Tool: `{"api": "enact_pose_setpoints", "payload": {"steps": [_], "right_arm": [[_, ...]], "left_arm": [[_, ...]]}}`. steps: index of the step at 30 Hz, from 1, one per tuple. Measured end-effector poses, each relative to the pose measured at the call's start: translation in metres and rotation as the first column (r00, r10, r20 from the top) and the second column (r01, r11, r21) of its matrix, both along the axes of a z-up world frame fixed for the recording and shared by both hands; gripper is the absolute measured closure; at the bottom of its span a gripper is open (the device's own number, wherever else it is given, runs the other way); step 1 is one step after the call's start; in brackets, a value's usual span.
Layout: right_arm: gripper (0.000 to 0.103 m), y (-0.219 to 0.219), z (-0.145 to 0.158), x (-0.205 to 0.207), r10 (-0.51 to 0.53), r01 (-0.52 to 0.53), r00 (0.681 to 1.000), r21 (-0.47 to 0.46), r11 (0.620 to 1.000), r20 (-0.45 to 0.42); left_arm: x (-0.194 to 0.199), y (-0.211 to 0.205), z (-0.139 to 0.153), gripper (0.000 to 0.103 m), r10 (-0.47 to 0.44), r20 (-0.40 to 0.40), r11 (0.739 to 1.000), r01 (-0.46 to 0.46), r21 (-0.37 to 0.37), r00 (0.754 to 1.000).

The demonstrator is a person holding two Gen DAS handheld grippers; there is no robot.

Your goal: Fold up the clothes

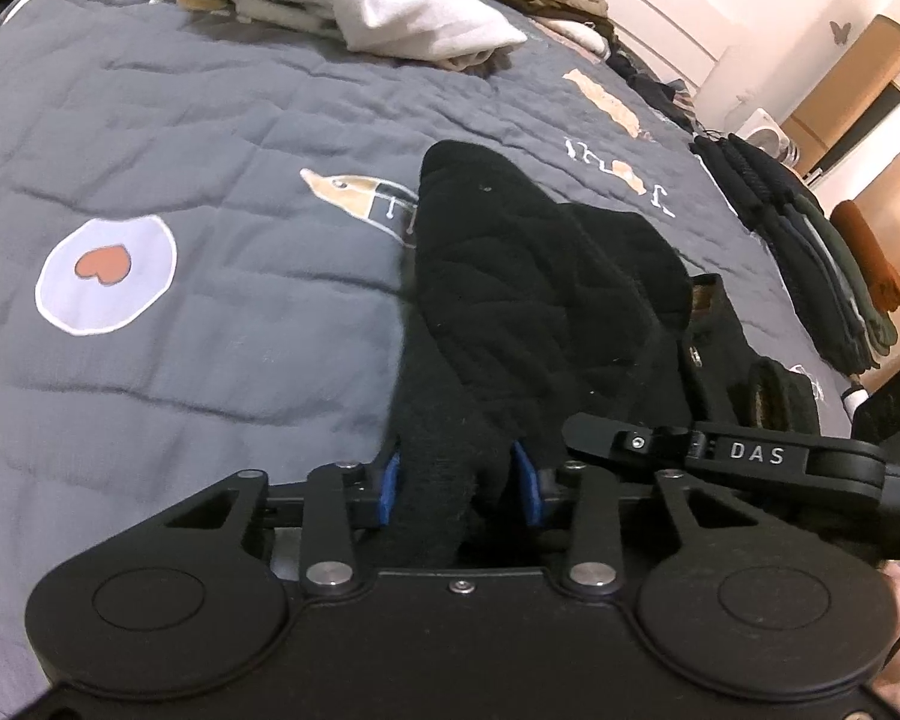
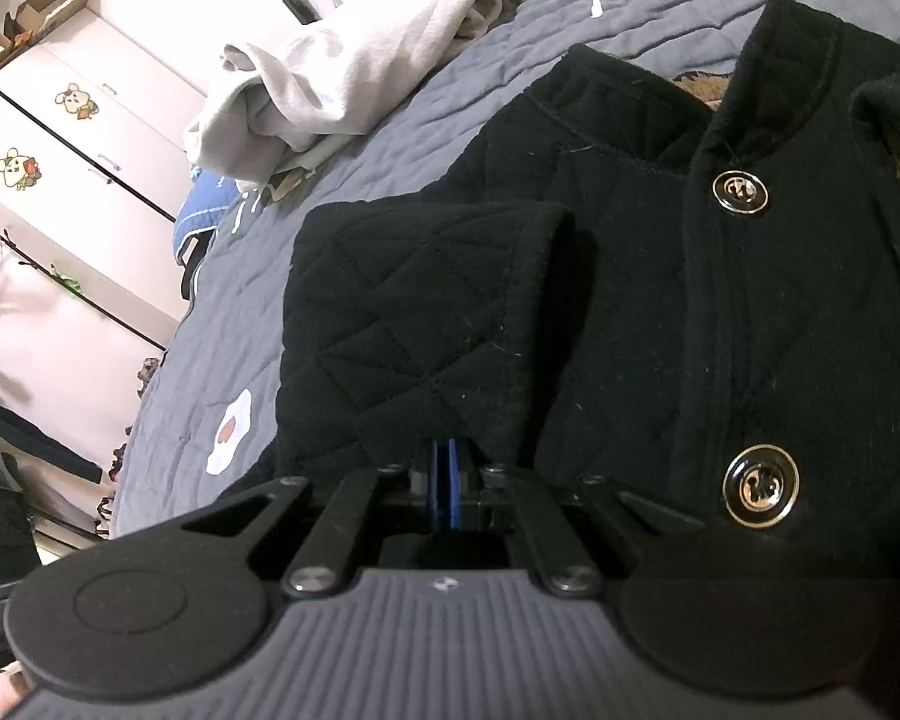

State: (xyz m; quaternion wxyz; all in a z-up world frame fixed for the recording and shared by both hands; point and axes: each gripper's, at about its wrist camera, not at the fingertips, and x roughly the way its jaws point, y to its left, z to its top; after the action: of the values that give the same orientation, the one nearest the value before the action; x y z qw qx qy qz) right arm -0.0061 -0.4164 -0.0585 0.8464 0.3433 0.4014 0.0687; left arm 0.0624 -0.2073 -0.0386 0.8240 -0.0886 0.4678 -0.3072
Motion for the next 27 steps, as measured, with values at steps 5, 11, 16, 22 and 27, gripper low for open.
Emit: {"api": "enact_pose_setpoints", "payload": {"steps": [5, 11, 16, 22, 27], "right_arm": [[0.1, -0.002, 0.002, -0.002, -0.001, 0.001, 1.0, 0.003, 1.0, -0.002], [0.1, -0.005, 0.004, -0.004, -0.002, 0.002, 1.0, 0.007, 1.0, -0.005], [0.099, -0.007, 0.005, -0.006, -0.003, 0.003, 1.0, 0.01, 1.0, -0.007], [0.093, -0.016, 0.018, -0.016, 0.008, -0.009, 0.999, -0.025, 1.0, -0.036], [0.073, -0.036, 0.033, -0.031, 0.025, -0.026, 0.998, -0.018, 0.999, -0.05]], "left_arm": [[-0.004, -0.002, 0.008, 0.072, -0.01, 0.016, 1.0, 0.01, -0.013, 1.0], [-0.016, -0.008, 0.02, 0.075, -0.04, 0.08, 0.999, 0.041, -0.01, 0.996], [-0.032, -0.018, 0.033, 0.077, -0.092, 0.14, 0.995, 0.096, -0.026, 0.986], [-0.046, -0.033, 0.043, 0.078, -0.141, 0.192, 0.988, 0.152, -0.04, 0.971], [-0.071, -0.063, 0.051, 0.078, -0.235, 0.303, 0.972, 0.228, 0.058, 0.924]]}}
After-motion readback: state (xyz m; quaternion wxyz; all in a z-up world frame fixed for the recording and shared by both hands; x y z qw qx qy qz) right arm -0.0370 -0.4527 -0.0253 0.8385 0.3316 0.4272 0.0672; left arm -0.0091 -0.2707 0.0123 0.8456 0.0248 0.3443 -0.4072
